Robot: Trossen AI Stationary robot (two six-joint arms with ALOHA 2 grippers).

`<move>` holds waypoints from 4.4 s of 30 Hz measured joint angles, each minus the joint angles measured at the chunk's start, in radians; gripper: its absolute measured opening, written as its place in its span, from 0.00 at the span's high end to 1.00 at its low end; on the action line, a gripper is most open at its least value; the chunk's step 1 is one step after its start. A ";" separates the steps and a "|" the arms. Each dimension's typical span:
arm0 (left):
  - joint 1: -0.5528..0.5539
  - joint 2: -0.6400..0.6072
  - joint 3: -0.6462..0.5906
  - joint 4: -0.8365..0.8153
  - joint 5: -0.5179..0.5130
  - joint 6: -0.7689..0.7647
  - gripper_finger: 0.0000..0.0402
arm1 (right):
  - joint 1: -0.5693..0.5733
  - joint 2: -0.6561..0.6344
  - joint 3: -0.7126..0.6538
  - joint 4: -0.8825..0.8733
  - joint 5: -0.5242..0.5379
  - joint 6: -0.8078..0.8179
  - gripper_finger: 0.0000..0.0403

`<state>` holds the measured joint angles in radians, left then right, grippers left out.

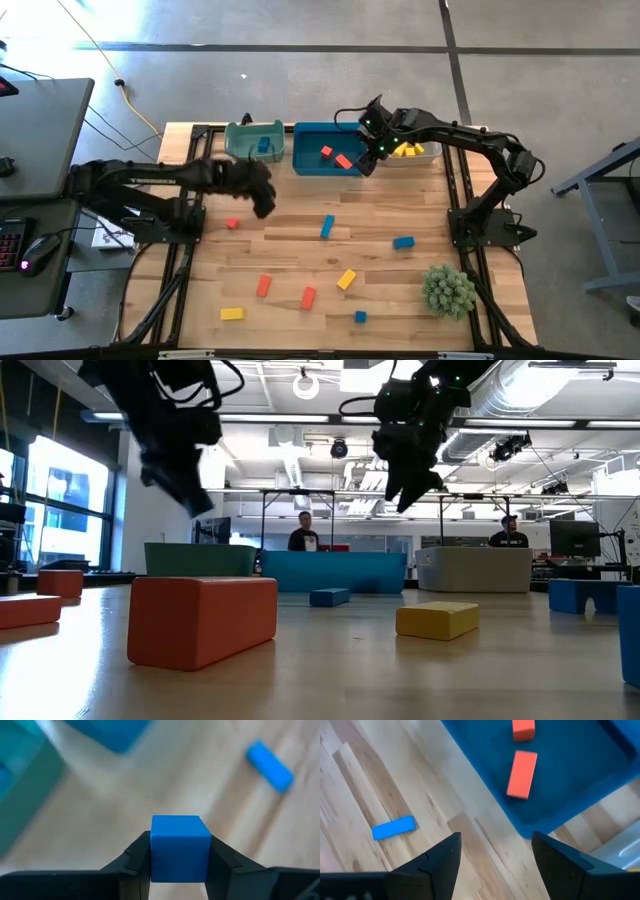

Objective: Sort & place blocks by color
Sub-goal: Put the blue block into the green bin, then put the yellow block into the white bin

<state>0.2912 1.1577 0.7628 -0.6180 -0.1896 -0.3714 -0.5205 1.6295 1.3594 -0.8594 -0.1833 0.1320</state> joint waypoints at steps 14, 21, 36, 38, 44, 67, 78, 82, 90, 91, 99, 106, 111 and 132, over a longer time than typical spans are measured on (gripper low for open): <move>0.479 0.027 0.001 0.309 -0.006 0.255 0.74 | 0.000 0.000 0.000 0.216 0.002 0.044 0.43; 0.635 0.139 0.001 0.324 0.021 0.337 0.74 | 0.000 0.000 0.000 0.299 0.016 0.073 0.43; 0.717 0.261 0.001 0.338 0.058 0.310 0.58 | 0.000 0.000 0.000 0.303 0.059 0.138 0.43; 0.716 0.261 0.001 0.338 0.059 0.297 0.55 | 0.000 0.000 0.000 0.303 0.059 0.138 0.43; 0.716 0.261 0.020 0.318 0.112 0.279 0.47 | 0.000 0.000 0.000 0.303 0.058 0.138 0.43; 0.508 0.004 0.184 0.019 0.212 -0.009 0.43 | 0.163 0.000 0.000 0.294 -0.188 -0.085 0.43; 0.196 -0.046 0.184 -0.046 0.200 -0.273 0.43 | 0.365 0.000 0.000 0.175 -0.192 -0.288 0.43; 0.066 -0.046 0.184 -0.046 0.136 -0.373 0.43 | 0.439 0.000 0.000 0.145 -0.191 -0.347 0.43; -0.162 -0.046 0.184 -0.045 0.000 -0.597 0.43 | 0.598 0.024 0.000 0.100 -0.157 -0.522 0.43; -0.186 -0.046 0.184 -0.045 -0.018 -0.624 0.43 | 0.617 0.030 0.000 0.102 -0.153 -0.533 0.43; -0.335 -0.046 0.183 -0.041 -0.126 -0.768 0.43 | 0.755 0.117 0.000 0.107 -0.032 -0.563 0.43; -0.395 -0.045 0.183 -0.041 -0.140 -0.801 0.43 | 0.820 0.191 0.000 0.139 -0.018 -0.533 0.43; -0.428 -0.045 0.183 -0.041 -0.139 -0.804 0.43 | 0.836 0.236 0.000 0.173 0.015 -0.499 0.43; -0.504 -0.045 0.183 -0.044 -0.139 -0.796 0.43 | 0.882 0.409 0.005 0.191 0.112 -0.478 0.44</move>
<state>-0.2127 1.1126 0.9463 -0.6618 -0.3290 -1.1675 0.3611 2.0389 1.3639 -0.6687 -0.0711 -0.3456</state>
